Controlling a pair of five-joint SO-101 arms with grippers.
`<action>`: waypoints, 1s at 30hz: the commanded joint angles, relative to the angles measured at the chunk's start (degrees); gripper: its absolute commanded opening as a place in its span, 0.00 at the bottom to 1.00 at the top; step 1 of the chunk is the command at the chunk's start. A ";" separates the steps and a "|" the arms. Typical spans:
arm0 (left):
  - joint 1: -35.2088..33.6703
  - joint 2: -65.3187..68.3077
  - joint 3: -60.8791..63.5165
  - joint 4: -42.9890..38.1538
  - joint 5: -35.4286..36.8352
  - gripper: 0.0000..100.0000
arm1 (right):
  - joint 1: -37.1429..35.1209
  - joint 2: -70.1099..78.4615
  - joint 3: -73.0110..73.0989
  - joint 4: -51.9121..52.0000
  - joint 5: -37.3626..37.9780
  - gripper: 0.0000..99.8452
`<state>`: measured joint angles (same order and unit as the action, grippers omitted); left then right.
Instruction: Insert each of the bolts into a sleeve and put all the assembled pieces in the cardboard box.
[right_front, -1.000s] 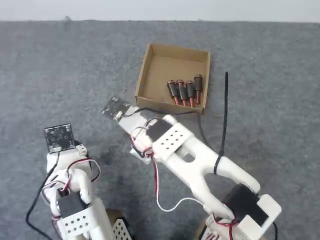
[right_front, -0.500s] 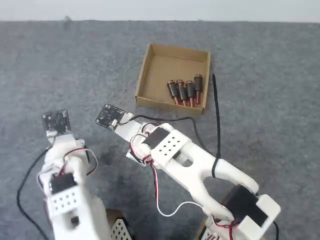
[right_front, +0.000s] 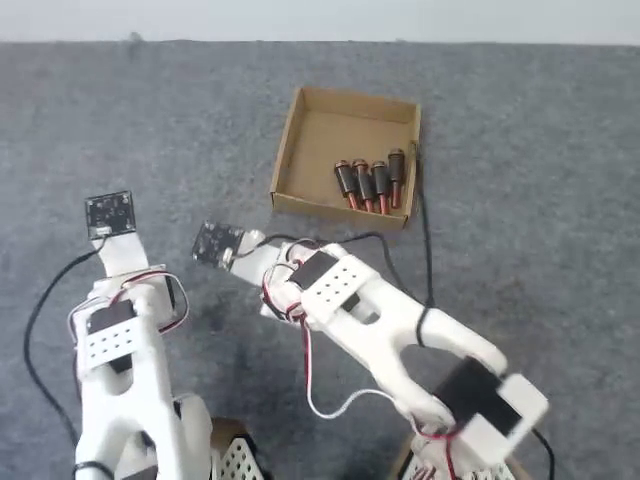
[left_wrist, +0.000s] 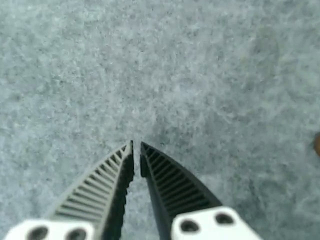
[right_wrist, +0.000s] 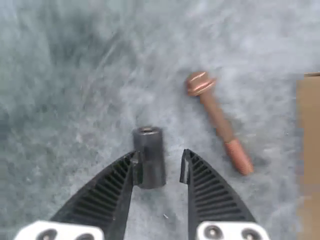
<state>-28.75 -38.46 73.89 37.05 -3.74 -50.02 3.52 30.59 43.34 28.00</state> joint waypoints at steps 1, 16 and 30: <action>-0.35 0.09 -2.86 -1.05 0.88 0.02 | 1.10 3.03 -3.96 -0.84 1.32 0.11; -0.35 0.09 -2.86 -0.97 0.88 0.02 | 1.27 12.53 -9.58 0.22 1.32 0.08; -0.18 0.18 -2.51 -1.23 0.79 0.02 | 4.70 2.51 -11.52 13.85 -10.11 0.02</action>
<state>-28.75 -38.46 73.89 37.05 -3.74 -47.38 13.27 21.01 51.08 19.12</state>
